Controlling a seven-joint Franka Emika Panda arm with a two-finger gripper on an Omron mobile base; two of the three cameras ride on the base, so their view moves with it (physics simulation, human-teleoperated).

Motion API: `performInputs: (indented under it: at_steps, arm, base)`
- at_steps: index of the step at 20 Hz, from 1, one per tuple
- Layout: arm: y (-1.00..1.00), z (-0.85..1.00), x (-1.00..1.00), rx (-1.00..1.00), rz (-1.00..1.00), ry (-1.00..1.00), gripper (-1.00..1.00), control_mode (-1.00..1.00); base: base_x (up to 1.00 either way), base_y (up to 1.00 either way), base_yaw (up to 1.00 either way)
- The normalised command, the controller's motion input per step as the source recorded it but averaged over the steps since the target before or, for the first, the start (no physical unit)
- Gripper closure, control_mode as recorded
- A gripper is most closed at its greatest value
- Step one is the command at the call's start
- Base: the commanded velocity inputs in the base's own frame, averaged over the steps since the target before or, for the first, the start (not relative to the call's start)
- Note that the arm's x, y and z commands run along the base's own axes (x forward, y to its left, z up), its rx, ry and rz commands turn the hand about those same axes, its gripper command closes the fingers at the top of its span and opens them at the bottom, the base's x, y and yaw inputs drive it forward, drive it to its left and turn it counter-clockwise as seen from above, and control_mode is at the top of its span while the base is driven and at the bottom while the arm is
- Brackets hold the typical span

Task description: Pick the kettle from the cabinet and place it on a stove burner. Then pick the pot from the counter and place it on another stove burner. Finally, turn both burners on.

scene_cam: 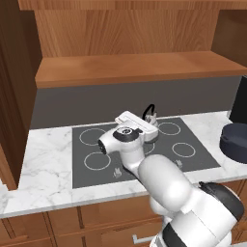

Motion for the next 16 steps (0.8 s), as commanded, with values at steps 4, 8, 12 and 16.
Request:
performInputs:
  at_steps: [4,8,12,16]
  arm:
    - [0.0,-0.13,0.18,0.0,-0.05,0.0,1.0,-1.0]
    - [0.0,-0.1,0.17,0.01,-0.04,0.0,1.0,-1.0]
    - [0.0,-0.11,0.17,0.02,-0.01,0.01,1.0,-1.0]
    - [0.0,-0.12,0.18,0.02,-0.01,0.0,1.0,-1.0]
  base:
    - [0.0,0.0,0.0]
    - [0.0,0.0,0.0]
    - [0.0,0.0,0.0]
    - [0.0,0.0,0.0]
